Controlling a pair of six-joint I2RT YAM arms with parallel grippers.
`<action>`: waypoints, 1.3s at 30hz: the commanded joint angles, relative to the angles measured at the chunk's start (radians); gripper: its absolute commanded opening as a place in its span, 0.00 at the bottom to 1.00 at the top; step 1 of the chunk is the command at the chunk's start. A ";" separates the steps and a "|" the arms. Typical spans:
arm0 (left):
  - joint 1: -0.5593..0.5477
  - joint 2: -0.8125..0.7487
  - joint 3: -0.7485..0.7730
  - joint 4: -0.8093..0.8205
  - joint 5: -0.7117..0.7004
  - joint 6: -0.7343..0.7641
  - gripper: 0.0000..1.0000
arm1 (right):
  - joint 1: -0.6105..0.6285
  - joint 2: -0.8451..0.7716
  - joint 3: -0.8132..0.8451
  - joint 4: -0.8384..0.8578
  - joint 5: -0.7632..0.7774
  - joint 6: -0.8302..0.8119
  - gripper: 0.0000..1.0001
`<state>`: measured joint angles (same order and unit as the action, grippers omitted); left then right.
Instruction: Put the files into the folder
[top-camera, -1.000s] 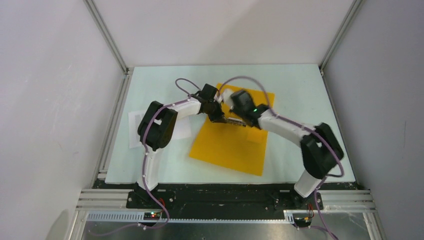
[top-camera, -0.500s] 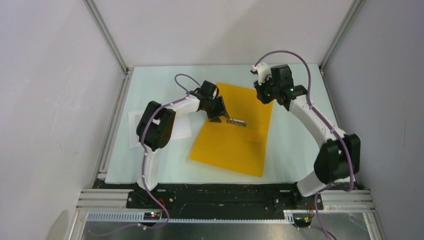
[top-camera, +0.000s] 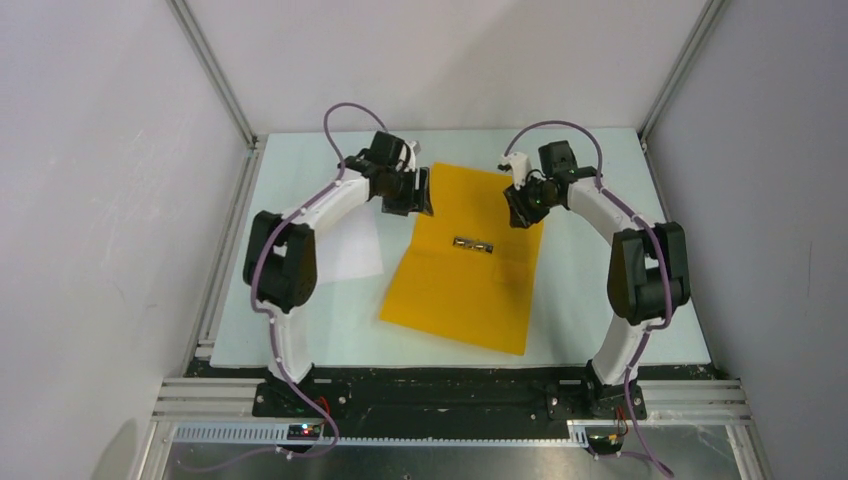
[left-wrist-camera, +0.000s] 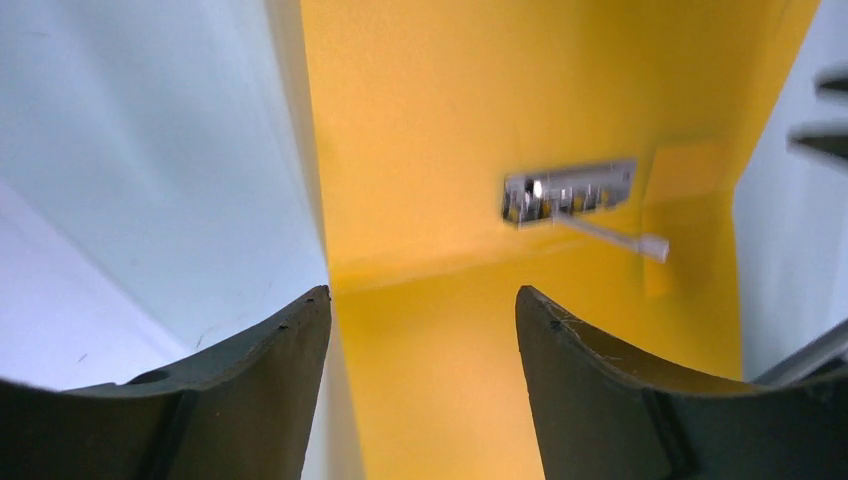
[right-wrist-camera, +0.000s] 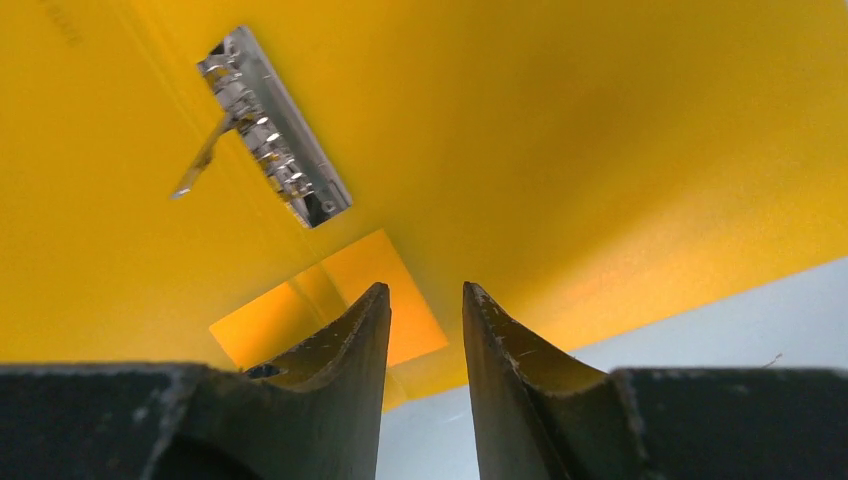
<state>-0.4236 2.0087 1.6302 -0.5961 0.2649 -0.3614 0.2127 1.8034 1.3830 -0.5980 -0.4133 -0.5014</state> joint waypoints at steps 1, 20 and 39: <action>-0.006 -0.206 -0.081 -0.098 0.002 0.266 0.72 | -0.067 0.063 0.069 0.122 0.003 -0.007 0.38; 0.197 -0.286 -0.574 -0.149 0.482 0.313 0.94 | -0.135 0.411 0.644 -0.085 -0.022 0.154 0.41; 0.121 -0.056 -0.386 -0.149 0.719 0.345 0.04 | -0.132 0.288 0.468 -0.187 -0.045 0.113 0.41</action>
<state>-0.3367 1.9491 1.1599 -0.7475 0.9371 -0.0120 0.0891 2.2185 1.8854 -0.7261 -0.4088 -0.3737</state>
